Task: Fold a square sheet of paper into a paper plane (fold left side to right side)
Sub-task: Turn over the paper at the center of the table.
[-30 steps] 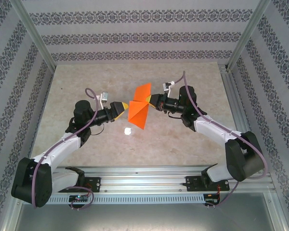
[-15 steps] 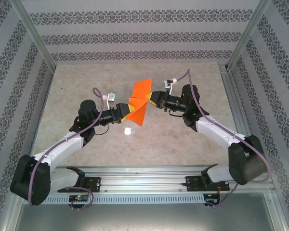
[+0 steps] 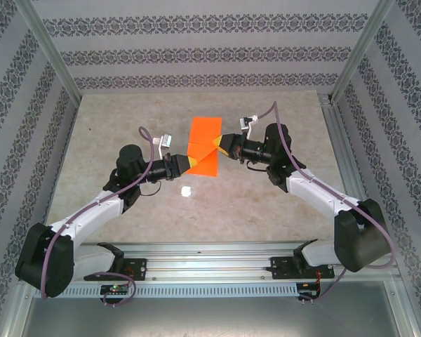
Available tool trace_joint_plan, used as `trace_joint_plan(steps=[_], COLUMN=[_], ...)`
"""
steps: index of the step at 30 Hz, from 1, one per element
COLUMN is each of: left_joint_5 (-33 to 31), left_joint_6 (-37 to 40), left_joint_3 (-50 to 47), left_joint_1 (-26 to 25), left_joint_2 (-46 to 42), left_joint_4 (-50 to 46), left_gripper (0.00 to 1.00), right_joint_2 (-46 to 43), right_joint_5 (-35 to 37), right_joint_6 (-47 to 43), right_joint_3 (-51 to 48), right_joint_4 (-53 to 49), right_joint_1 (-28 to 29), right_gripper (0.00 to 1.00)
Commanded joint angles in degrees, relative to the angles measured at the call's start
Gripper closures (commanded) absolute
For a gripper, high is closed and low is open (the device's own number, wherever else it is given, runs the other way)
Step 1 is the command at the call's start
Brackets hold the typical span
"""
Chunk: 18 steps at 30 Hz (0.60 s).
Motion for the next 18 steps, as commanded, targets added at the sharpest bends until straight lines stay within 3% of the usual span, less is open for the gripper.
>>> trace_joint_plan(steps=[1,5,7,10,12,14,18], left_joint_5=[-2.21,-11.39,-20.67,-33.54,-42.9,-52.88,-73.03], left_joint_6=[6.49,24.22,35.52,47.02,53.3,58.99,68.4], left_joint_3=[2.43,8.77,14.13,20.76,24.59,28.32,34.84], left_joint_1=[-0.46,-2.7,-6.04,-11.23,-14.78,-18.71,-26.34], left_joint_2=[-1.36,-3.94,-3.53,-0.61,2.07,5.1,11.55], left_joint_4=[-6.65,-29.61,-42.79,-53.81,-58.23,-62.01,-66.12], left_gripper=[0.97,1.0,1.0,1.0,1.0,1.0,1.0], right_joint_2=[-3.0,-6.52,-9.63,-14.02,-15.67,-16.07,-15.83], right_joint_5=[1.12,4.78,10.07,18.53,20.87,19.92,15.48], right_joint_6=[-5.53,-13.81,-21.08,-26.04,-23.42,-18.2,-7.16], right_joint_3=[1.62,3.27,5.83,10.16,12.61,14.9,18.37], right_joint_4=[-6.0,-21.41,-36.18,-50.13,-54.12,-56.75,-59.12], right_joint_1=[-1.03,-3.24,-5.91,-8.46,-8.92,-9.02,-8.87], right_gripper=[0.92,0.74,0.65,0.51,0.47,0.37,0.34])
